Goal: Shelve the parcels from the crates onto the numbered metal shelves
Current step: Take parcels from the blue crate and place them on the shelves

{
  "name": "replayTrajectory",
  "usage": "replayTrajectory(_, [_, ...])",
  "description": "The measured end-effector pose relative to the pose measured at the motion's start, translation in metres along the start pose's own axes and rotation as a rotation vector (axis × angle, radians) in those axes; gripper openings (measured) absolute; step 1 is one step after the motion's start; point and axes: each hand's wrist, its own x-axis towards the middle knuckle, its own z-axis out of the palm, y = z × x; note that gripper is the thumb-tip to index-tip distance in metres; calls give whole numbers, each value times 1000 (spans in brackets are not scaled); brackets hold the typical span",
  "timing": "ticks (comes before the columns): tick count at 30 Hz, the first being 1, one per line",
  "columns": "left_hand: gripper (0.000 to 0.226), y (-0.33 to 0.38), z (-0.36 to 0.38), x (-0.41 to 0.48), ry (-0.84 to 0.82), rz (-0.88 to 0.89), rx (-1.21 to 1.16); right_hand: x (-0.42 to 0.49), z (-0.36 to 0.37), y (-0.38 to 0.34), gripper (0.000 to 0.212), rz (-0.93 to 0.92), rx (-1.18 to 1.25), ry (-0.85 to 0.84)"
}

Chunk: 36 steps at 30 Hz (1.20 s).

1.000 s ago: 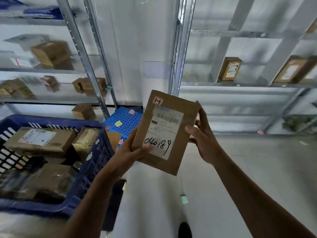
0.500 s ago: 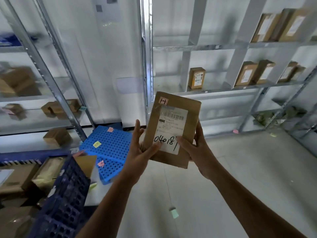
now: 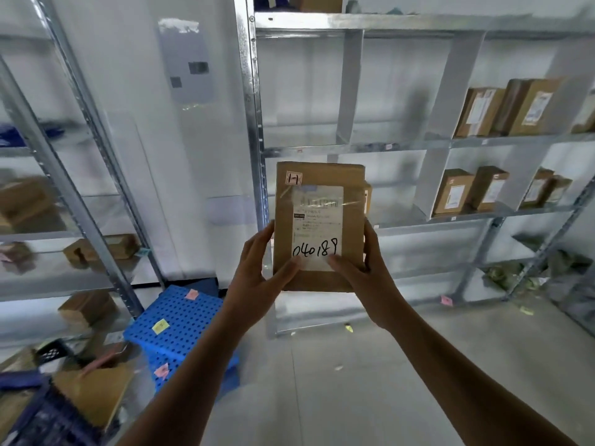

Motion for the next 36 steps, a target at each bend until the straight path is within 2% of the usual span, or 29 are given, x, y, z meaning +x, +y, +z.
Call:
replayTrajectory(4, [81, -26, -12, 54, 23, 36, 173, 55, -1, 14, 92, -38, -12, -1])
replayTrajectory(6, [80, -42, -15, 83, 16, 44, 213, 83, 4, 27, 90, -46, -26, -2])
replayTrajectory(12, [94, -87, -28, 172, 92, 59, 260, 177, 21, 53, 88, -60, -52, 38])
replayTrajectory(16, [99, -109, -36, 238, 112, 91, 389, 244, 25, 59, 90, -74, -73, 60])
replayTrajectory(24, [80, -142, -7, 339, 106, 284, 497, 347, 16, 80, 91, -68, -66, 112])
replayTrajectory(31, [74, -166, 34, 431, 169, 270, 408, 456, -24, 111, 97, -128, -142, 87])
replayTrajectory(36, [74, -171, 49, 492, 301, 293, 447, 538, -46, 116, 95, -206, -104, -33])
